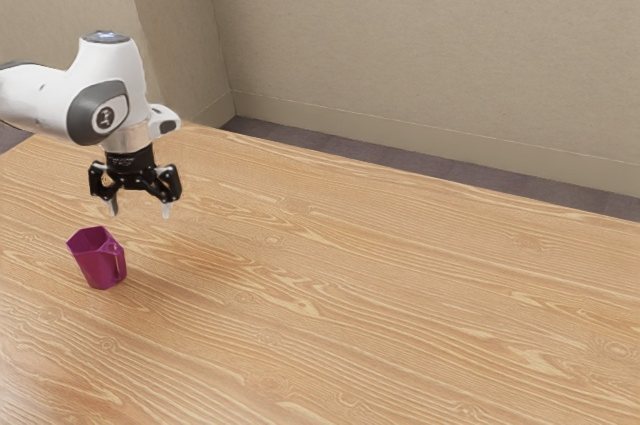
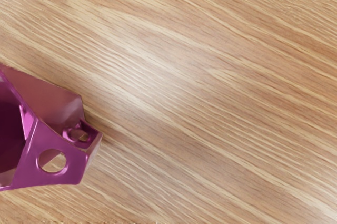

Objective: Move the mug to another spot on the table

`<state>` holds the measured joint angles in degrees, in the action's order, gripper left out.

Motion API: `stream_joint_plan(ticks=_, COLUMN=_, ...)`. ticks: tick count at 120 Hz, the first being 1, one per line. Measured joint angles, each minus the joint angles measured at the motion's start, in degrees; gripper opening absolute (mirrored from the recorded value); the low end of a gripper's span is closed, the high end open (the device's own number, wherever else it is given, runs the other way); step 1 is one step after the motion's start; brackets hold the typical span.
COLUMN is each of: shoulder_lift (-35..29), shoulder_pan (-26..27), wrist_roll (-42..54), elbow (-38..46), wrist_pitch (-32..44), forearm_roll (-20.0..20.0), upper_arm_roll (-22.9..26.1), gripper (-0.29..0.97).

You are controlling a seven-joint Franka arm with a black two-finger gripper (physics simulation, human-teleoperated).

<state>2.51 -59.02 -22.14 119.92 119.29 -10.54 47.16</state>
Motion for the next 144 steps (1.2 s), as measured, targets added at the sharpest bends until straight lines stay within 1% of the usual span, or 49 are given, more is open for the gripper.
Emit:
stream_joint_plan(ticks=17, shoulder_lift=-2.1, shoulder_pan=-2.6, wrist_roll=-6.8, elbow=2.7, wrist_pitch=1.0, forearm_roll=0.9, upper_arm_roll=0.0, gripper=0.68)
stream_joint_plan(ticks=32, shoulder_lift=-2.5, shoulder_pan=-4.4, wrist_roll=-12.9, elbow=4.2, wrist_pitch=1.5, forearm_roll=2.8, upper_arm_roll=0.0, gripper=0.68)
stream_joint_plan(ticks=52, shoulder_lift=-3.4, shoulder_pan=-7.0, wrist_roll=-19.8, elbow=8.2, wrist_pitch=3.7, forearm_roll=5.8, upper_arm_roll=0.0, gripper=0.68)
stream_joint_plan(ticks=60, shoulder_lift=-2.9, shoulder_pan=-7.6, wrist_roll=-22.3, elbow=8.7, wrist_pitch=5.3, forearm_roll=6.6, upper_arm_roll=0.0, gripper=0.68)
stream_joint_plan(ticks=72, shoulder_lift=-0.4, shoulder_pan=-7.9, wrist_roll=-26.0, elbow=8.9, wrist_pitch=8.6, forearm_roll=7.4, upper_arm_roll=0.0, gripper=0.68)
stream_joint_plan(ticks=84, shoulder_lift=1.8, shoulder_pan=-7.2, wrist_roll=-29.6, elbow=8.9, wrist_pitch=11.8, forearm_roll=7.7, upper_arm_roll=-0.1, gripper=0.68)
stream_joint_plan(ticks=94, shoulder_lift=4.3, shoulder_pan=-6.2, wrist_roll=-32.4, elbow=8.7, wrist_pitch=14.2, forearm_roll=7.5, upper_arm_roll=-0.6, gripper=0.65)
stream_joint_plan(ticks=105, shoulder_lift=6.4, shoulder_pan=-6.4, wrist_roll=-35.0, elbow=8.5, wrist_pitch=16.5, forearm_roll=6.8, upper_arm_roll=-2.1, gripper=0.6)
stream_joint_plan(ticks=125, shoulder_lift=7.5, shoulder_pan=-6.5, wrist_roll=-38.8, elbow=8.9, wrist_pitch=18.8, forearm_roll=4.0, upper_arm_roll=-2.6, gripper=0.52)
stream_joint_plan(ticks=144, shoulder_lift=7.6, shoulder_pan=-6.5, wrist_roll=-41.5, elbow=9.5, wrist_pitch=19.5, forearm_roll=1.7, upper_arm_roll=-3.2, gripper=0.46)
